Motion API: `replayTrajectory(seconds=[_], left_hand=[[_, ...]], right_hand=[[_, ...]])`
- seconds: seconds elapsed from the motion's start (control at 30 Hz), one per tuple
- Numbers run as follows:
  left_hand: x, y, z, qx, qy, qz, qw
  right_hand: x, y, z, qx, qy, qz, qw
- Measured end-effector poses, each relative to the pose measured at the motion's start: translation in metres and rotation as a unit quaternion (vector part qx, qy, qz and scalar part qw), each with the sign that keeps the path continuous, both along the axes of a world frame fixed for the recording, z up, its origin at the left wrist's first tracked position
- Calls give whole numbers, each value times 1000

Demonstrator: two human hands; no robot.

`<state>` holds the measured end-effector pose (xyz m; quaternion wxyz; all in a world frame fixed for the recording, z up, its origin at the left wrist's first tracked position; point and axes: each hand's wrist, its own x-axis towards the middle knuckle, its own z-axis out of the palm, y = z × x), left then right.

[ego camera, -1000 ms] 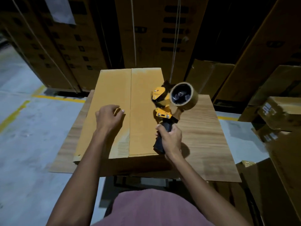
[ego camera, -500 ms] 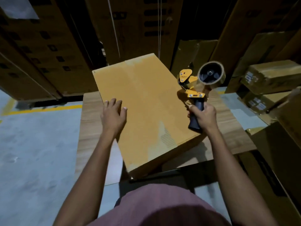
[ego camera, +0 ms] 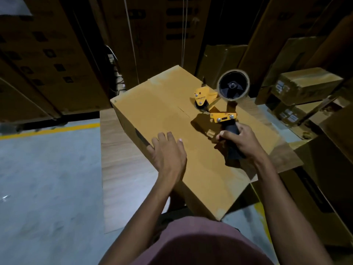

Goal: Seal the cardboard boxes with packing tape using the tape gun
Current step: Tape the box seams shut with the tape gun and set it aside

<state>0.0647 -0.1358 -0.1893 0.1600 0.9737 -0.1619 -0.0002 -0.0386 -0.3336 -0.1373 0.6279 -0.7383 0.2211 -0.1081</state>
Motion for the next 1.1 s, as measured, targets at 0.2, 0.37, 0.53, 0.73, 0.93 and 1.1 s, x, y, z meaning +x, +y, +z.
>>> replayTrajectory(seconds=[0.2, 0.37, 0.53, 0.73, 0.93, 1.1], left_hand=[[68, 11, 54, -504, 348, 43, 790], [101, 11, 62, -488, 518, 1, 703], [105, 13, 59, -490, 582, 11, 649], [104, 30, 63, -521, 605, 32, 601], [112, 48, 53, -521, 608, 20, 599], [131, 48, 48, -475, 590, -2, 653]], right_hand=[[-2, 16, 10, -41, 5, 91, 995], [-1, 22, 11, -85, 22, 107, 990], [-1, 28, 11, -124, 15, 85, 988], [-1, 38, 8, -125, 3, 77, 989], [8, 52, 8, -147, -2, 78, 986], [25, 58, 7, -170, -2, 69, 983]])
